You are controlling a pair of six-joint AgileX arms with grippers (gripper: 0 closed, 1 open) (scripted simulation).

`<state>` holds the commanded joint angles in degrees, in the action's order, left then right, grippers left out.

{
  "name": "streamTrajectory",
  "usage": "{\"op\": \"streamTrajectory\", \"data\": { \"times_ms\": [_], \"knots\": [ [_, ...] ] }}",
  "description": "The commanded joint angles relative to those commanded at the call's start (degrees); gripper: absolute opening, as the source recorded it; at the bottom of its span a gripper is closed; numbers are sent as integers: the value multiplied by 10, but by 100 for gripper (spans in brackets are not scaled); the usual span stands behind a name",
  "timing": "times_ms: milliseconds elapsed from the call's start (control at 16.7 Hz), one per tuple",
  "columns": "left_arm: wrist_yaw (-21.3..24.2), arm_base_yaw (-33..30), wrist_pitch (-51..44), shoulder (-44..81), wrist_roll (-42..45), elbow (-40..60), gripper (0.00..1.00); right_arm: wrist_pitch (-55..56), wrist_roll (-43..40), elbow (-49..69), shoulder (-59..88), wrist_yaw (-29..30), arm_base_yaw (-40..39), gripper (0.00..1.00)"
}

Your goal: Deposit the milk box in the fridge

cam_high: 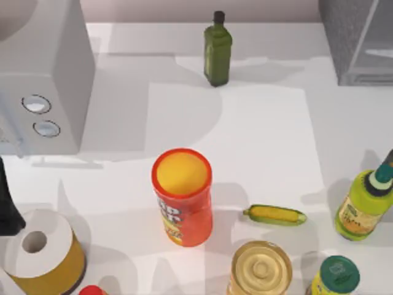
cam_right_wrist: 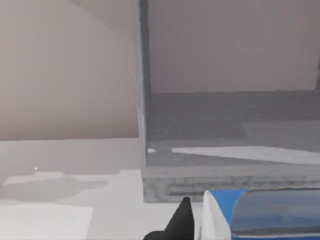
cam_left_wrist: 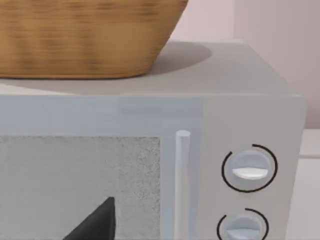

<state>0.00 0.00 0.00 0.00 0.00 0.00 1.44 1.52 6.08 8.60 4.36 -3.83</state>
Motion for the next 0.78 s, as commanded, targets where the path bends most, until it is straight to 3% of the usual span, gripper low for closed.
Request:
{"op": "streamTrajectory", "data": {
  "times_ms": [300, 780],
  "knots": [
    [0, 0, 0, 0, 0, 0, 100, -14, -15, -61, -86, -44, 38, 0],
    [0, 0, 0, 0, 0, 0, 100, 13, -11, -38, -49, -53, 40, 0]
  ]
}}
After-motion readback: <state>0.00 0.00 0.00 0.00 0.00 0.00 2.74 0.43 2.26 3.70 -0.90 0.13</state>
